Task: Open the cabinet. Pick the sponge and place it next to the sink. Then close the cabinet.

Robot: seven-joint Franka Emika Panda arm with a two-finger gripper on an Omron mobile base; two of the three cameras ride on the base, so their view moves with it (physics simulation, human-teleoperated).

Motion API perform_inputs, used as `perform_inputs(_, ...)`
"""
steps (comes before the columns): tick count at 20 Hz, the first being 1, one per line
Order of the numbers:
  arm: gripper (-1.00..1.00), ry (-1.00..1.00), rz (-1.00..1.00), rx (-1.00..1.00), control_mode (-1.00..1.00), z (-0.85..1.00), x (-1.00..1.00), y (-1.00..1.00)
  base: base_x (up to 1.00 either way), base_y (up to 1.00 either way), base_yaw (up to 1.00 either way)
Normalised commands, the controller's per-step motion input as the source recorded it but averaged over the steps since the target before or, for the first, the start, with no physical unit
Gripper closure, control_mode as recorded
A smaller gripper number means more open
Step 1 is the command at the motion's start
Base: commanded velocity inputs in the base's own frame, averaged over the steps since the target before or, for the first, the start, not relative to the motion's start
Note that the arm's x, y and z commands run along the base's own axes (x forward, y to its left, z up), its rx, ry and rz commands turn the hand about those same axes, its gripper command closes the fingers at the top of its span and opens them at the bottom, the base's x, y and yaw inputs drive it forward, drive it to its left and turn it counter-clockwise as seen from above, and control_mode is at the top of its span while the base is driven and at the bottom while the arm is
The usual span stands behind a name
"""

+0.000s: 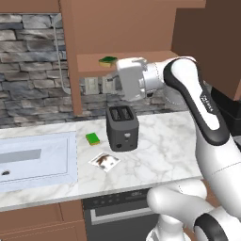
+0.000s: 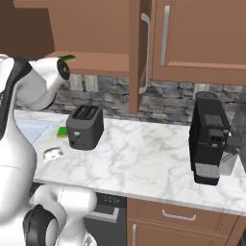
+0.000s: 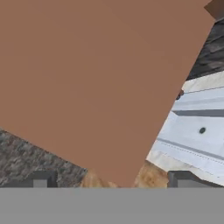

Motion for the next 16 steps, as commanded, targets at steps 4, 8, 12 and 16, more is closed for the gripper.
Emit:
perform_inputs(4, -1.00, 0.05, -0.24, -0.16, -1.00, 0.00, 0.00, -0.29, 0.00, 0.00, 0.00)
perform_inputs(8, -1.00, 0.07, -0.29, -0.19, -1.00, 0.00, 0.01, -0.41, 0.00, 0.00, 0.00)
perform_inputs(12, -1.00, 0.05, -0.33, -0.22, -1.00, 0.00, 0.08, -0.45, 0.00, 0.00, 0.00)
perform_inputs(16, -1.00, 0.05, -0.34, -0.25, -1.00, -0.05, 0.26, -0.44, 0.00, 0.00, 0.00)
